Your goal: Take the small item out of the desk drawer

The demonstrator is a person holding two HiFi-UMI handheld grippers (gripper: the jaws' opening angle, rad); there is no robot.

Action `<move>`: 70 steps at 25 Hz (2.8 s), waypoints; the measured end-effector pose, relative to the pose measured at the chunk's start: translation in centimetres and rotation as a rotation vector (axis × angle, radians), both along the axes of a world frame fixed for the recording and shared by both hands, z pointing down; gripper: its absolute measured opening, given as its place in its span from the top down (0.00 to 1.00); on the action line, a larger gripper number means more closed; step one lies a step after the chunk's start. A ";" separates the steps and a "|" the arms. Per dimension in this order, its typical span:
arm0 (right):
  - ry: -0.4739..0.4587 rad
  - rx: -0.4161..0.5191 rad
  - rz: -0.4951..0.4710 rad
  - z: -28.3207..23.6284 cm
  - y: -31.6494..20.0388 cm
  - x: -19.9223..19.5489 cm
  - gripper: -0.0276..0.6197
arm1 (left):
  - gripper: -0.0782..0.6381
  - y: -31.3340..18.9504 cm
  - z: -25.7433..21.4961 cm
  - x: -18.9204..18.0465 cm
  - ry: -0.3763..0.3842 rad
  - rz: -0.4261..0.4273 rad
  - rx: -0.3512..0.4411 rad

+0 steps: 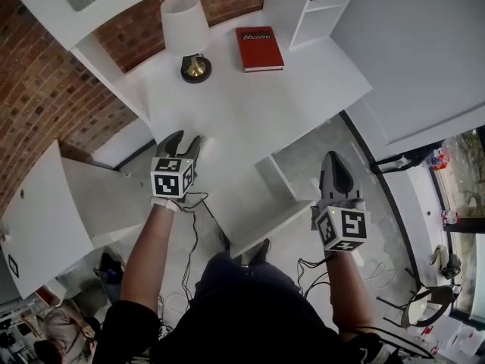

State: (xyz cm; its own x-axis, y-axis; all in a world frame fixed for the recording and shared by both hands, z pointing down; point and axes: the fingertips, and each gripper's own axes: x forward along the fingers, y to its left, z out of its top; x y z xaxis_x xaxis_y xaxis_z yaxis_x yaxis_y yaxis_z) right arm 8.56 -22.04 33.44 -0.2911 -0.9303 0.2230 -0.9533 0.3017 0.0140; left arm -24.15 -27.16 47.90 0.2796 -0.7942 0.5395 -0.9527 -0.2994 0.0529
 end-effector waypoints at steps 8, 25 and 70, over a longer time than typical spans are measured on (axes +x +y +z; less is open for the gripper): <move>-0.033 0.083 -0.037 -3.5 1.2 0.2 0.94 | 0.63 3.2 -10.8 0.9 0.062 -0.061 0.215; -0.099 0.298 -0.129 -12.1 3.6 0.3 0.93 | 0.63 11.6 -27.5 4.4 -0.034 -0.121 0.632; -0.076 0.340 -0.158 -13.5 4.4 0.6 0.95 | 0.63 13.3 -30.4 5.0 0.011 -0.135 0.695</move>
